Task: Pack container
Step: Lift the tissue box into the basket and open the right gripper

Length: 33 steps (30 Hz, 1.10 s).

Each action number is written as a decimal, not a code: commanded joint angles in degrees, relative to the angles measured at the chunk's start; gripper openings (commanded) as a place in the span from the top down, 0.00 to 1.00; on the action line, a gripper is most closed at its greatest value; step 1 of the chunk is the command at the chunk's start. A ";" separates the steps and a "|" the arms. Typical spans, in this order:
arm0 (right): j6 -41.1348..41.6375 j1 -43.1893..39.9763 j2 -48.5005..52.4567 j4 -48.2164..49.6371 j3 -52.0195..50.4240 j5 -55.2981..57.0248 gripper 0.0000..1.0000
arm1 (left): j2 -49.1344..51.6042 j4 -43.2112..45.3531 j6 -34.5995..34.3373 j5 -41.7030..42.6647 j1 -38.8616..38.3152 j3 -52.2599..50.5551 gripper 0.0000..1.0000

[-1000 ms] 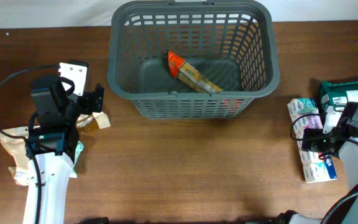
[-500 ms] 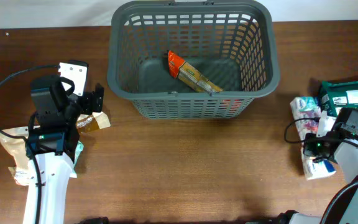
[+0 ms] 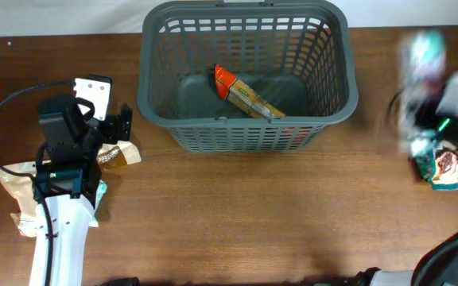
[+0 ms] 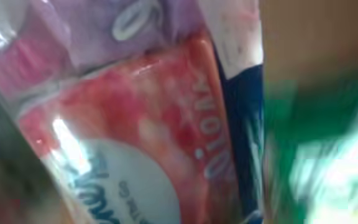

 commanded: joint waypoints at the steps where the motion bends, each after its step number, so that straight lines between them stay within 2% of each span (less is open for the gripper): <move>1: 7.10 0.52 -2.03 2.38 16.55 -9.25 0.97 | 0.09 0.35 0.70 -0.39 0.20 -0.22 0.01; 4: 9.14 3.13 -2.03 5.97 26.62 -8.98 0.96 | 0.09 0.37 0.70 -0.39 0.20 -0.22 0.01; 6: 10.08 6.32 -1.97 8.44 29.33 -8.70 0.96 | 0.09 0.33 0.70 -0.39 0.20 -0.22 0.01; 10: 10.08 15.98 -0.92 10.54 29.99 -7.65 0.96 | 0.09 0.31 0.70 -0.39 0.20 -0.22 0.01; 17: 9.60 32.30 7.15 9.68 29.99 -7.56 0.96 | 0.09 0.31 0.68 -0.15 0.20 -0.22 0.01; 23: 4.33 40.57 15.39 1.92 29.99 -5.79 0.97 | 0.09 -0.42 0.66 0.24 0.20 -0.22 0.01; 30: -1.14 43.85 19.41 -9.29 29.90 -2.01 0.96 | 0.09 -0.74 0.70 0.24 0.20 -0.22 0.01; 31: -1.14 43.87 19.41 -10.47 29.90 -0.39 0.83 | 0.09 -0.74 0.68 0.24 0.20 -0.22 0.01; 32: -1.16 43.87 19.39 -11.52 29.90 0.79 0.46 | 0.09 -0.74 0.68 0.24 0.20 -0.22 0.01; 33: -1.16 43.87 19.39 -12.50 29.90 1.60 0.19 | 0.09 -0.68 0.68 0.24 0.20 -0.22 0.01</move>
